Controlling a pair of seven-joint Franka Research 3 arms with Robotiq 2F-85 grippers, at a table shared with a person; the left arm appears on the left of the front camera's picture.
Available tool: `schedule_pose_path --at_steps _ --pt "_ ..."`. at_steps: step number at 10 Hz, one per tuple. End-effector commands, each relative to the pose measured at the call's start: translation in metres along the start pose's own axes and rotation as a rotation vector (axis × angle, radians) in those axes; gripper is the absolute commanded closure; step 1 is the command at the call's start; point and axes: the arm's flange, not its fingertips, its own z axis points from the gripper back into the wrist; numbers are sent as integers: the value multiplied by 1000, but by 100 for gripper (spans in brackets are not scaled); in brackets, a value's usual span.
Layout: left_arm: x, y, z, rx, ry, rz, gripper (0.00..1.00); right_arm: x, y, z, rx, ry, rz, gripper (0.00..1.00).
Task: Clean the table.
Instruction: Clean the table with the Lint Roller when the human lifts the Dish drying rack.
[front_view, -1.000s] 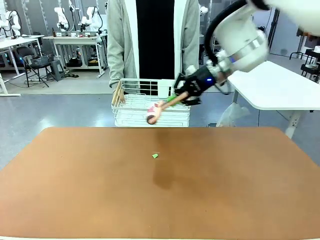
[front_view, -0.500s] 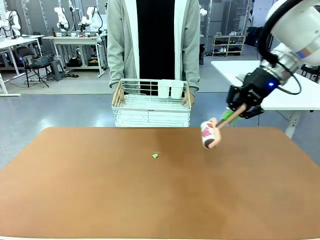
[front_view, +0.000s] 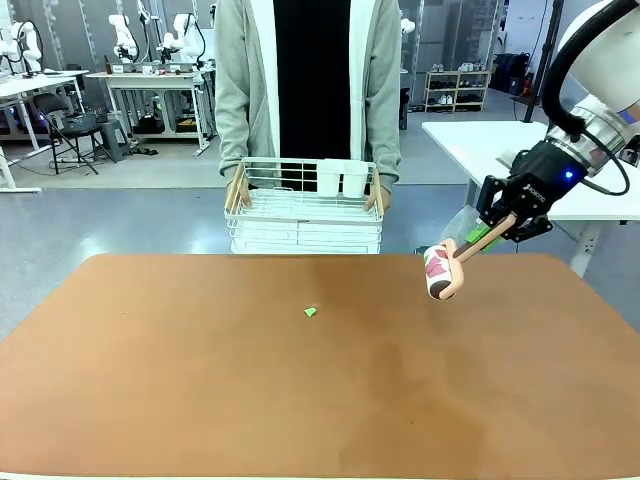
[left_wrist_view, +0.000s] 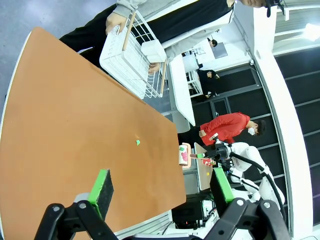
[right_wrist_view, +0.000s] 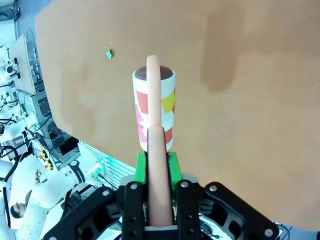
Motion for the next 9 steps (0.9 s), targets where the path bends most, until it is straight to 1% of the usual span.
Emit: schedule_pose_path --at_steps 1,3,4,6,8,9 --pt "4 0 3 -28 -15 -26 0 27 -11 -15 25 4 42 79" --pt "4 0 3 -28 -15 -26 0 53 -28 -39 72 1 60 79" --pt "4 0 3 -28 -15 -26 0 56 -37 -50 95 10 69 79" --pt "4 0 3 -28 -15 -26 0 57 -58 -62 125 60 29 79" --pt "4 0 3 -28 -15 -26 0 65 -68 -75 154 136 4 79" --pt "4 0 3 -28 -15 -26 0 70 -69 -82 163 148 13 79"
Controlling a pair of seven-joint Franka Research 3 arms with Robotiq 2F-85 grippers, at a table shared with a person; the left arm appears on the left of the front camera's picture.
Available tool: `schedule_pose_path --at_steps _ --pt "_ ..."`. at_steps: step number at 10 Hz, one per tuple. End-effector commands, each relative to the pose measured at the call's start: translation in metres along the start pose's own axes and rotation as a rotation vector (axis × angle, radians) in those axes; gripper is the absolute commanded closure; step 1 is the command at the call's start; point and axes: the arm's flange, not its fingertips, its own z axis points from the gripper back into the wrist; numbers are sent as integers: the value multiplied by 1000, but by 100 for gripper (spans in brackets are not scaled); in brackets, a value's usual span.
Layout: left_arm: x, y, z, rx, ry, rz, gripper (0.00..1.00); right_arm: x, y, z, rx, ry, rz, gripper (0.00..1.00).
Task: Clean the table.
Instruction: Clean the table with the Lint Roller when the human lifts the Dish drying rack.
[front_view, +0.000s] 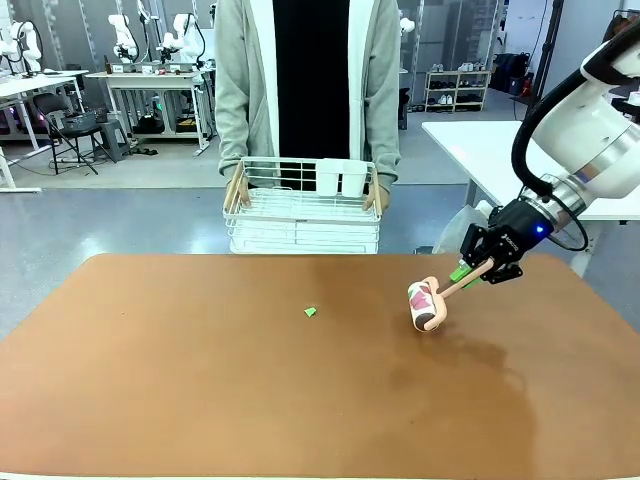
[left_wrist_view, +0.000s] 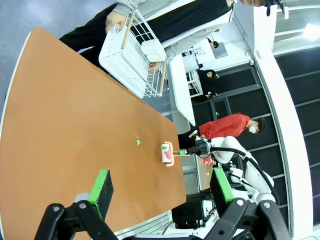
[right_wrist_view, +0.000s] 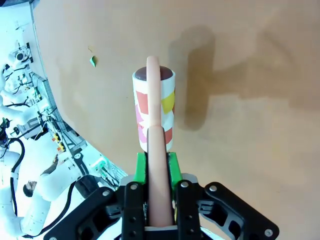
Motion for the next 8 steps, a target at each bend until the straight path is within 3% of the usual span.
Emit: schedule_pose_path --at_steps 1,4,6,8 --pt "4 0 3 -28 -15 -26 0 16 2 -7 27 24 20 79" --pt "4 0 3 -28 -15 -26 0 35 1 -53 36 107 45 79" --pt "4 0 3 -28 -15 -26 0 47 30 -97 -25 144 69 79" --pt "4 0 3 -28 -15 -26 0 36 62 -143 -50 96 53 79"
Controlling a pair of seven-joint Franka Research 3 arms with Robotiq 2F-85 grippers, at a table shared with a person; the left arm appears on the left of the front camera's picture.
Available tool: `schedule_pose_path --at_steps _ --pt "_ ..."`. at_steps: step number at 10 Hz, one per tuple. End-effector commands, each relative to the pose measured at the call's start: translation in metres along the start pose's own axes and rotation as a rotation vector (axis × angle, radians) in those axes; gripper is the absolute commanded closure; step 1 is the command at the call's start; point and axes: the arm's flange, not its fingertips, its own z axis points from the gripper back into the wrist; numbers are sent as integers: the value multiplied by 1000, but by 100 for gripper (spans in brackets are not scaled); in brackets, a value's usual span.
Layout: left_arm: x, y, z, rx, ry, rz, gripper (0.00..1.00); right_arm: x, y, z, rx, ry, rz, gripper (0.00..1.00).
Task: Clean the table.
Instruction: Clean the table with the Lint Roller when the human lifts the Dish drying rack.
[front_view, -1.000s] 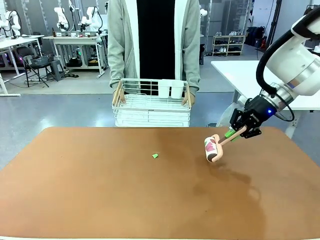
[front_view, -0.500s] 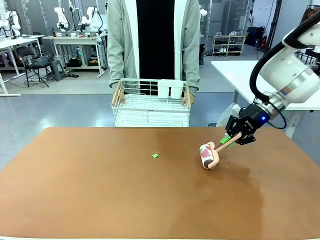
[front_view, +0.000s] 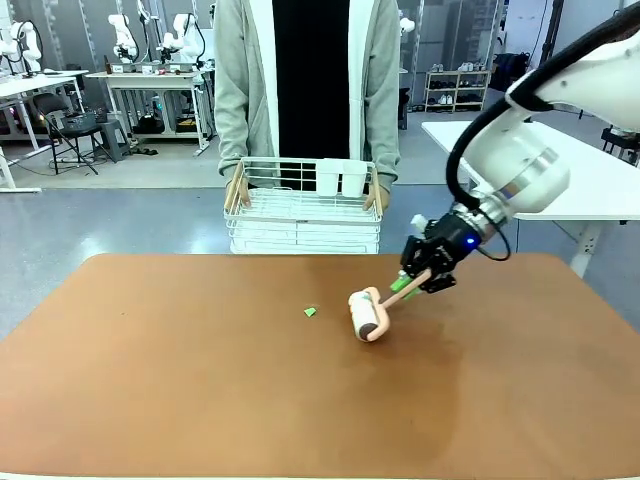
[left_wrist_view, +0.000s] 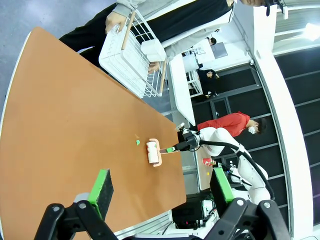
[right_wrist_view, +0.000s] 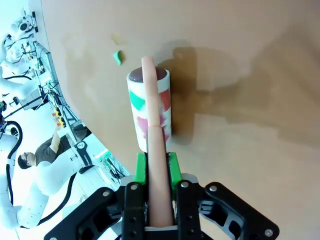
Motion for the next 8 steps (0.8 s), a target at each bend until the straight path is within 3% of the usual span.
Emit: schedule_pose_path --at_steps 1,4,8 --pt "4 0 3 -28 -16 -25 0 -4 1 -59 -69 -74 -79 79" --pt "4 0 3 -28 -16 -25 0 -18 32 -129 -98 -236 -102 79" --pt "4 0 3 -28 -16 -25 0 -13 91 -162 -13 -284 -83 79"
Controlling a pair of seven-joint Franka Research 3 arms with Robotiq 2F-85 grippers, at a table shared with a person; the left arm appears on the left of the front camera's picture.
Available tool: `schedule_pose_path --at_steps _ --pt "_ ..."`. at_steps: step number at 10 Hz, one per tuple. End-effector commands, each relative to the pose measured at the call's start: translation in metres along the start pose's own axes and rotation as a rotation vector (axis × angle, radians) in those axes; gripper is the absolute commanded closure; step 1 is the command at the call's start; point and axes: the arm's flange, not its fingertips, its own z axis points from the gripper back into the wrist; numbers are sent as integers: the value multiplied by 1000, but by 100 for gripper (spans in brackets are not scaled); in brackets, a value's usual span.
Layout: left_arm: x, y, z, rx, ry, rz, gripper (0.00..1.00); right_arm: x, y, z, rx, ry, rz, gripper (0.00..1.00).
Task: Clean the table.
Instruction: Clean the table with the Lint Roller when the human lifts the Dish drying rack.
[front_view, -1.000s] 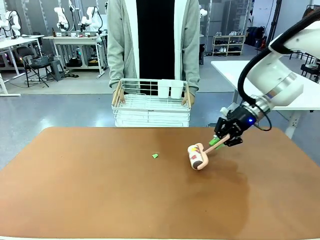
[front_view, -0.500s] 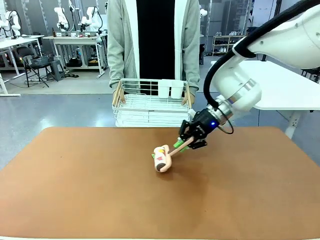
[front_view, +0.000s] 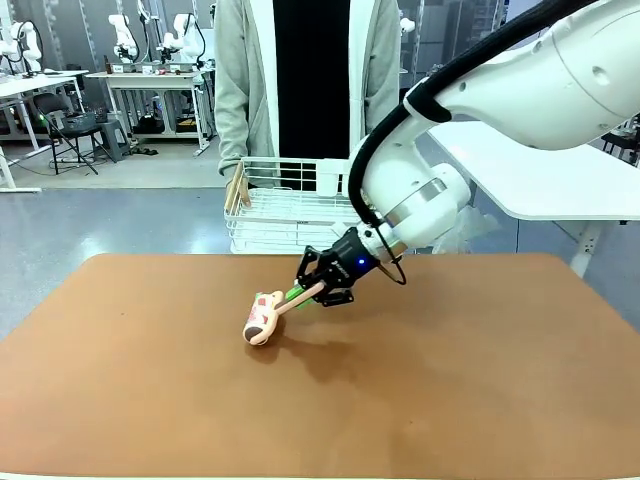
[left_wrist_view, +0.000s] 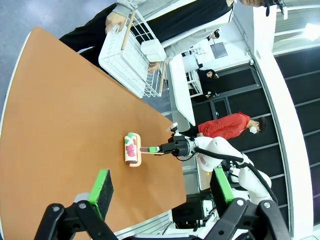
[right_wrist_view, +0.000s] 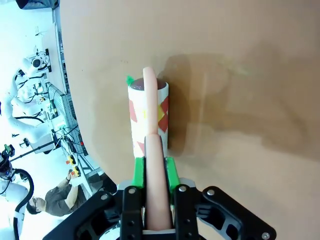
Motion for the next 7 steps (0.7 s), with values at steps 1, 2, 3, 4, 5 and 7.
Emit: schedule_pose_path --at_steps 1,2,3,4,5,7 --pt "4 0 3 -28 -15 -24 0 2 -5 -24 -70 -57 12 79" --pt "4 0 3 -28 -15 -24 0 3 5 -23 -67 -72 32 79" --pt "4 0 3 -28 -15 -24 0 7 15 -20 -53 -63 67 79" --pt "4 0 3 -28 -15 -24 0 11 25 -16 -36 -75 77 79" --pt "4 0 3 -28 -15 -24 0 12 35 -3 13 -90 99 79" --pt "4 0 3 -28 -15 -24 0 14 46 26 63 -41 124 79"
